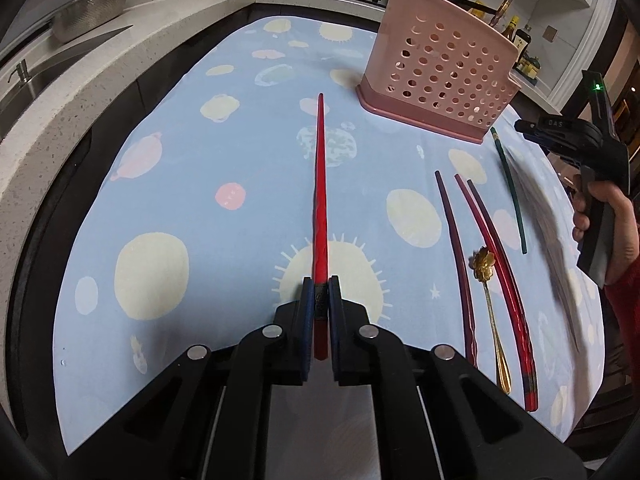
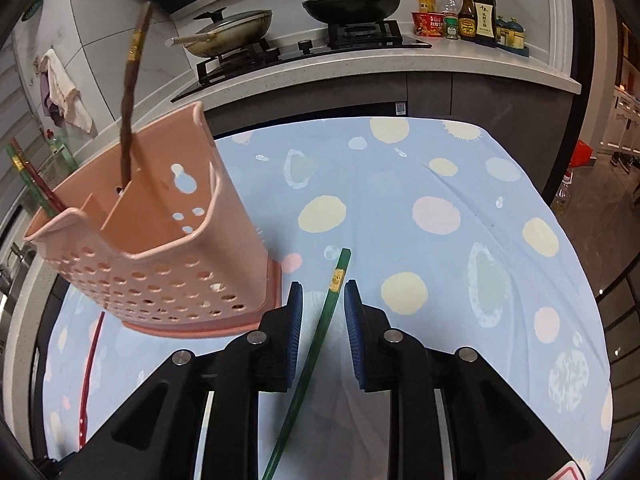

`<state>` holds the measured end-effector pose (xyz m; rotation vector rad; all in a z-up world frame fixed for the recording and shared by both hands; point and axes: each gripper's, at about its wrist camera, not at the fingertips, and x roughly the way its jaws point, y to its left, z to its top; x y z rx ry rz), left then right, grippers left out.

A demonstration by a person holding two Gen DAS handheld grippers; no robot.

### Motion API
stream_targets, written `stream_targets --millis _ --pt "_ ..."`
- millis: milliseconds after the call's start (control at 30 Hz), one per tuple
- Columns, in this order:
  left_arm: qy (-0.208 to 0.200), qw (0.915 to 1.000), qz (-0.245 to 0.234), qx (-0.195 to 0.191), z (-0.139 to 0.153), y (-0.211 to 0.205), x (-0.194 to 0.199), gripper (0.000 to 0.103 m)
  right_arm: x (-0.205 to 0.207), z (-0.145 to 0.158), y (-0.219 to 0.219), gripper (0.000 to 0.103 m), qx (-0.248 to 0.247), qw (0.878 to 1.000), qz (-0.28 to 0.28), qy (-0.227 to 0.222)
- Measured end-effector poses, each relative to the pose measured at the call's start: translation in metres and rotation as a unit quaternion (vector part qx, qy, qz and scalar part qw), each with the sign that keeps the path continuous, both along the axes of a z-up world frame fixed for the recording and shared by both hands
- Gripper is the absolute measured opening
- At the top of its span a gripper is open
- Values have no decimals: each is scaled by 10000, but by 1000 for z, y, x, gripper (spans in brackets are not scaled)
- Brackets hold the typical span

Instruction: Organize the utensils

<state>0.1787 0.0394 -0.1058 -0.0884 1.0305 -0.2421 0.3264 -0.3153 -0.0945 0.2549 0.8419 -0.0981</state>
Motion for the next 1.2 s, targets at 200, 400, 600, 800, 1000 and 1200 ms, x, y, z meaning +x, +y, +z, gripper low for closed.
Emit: stream_targets --millis 200,400,600,800,1000,1200 --pt "116 9999 -8 -28 -3 -1 3 7 24 -18 -1 23 -2 9998 -50 194" --pt "178 9998 -4 -79 -4 0 4 7 35 -33 -2 20 -53 9991 -141 385" --pt "224 9997 -102 -50 -4 -2 0 7 32 -34 -3 9 -82 9992 -205 333" --pt "218 9997 -91 17 -3 -4 -10 18 2 -6 -8 7 83 9996 -270 -12" --pt "177 9998 -18 89 -5 -5 -17 18 -35 33 -2 7 157 9987 -198 -451" --pt "118 9999 -37 -1 -4 -8 -17 7 -65 66 3 7 277 9966 -101 -763"
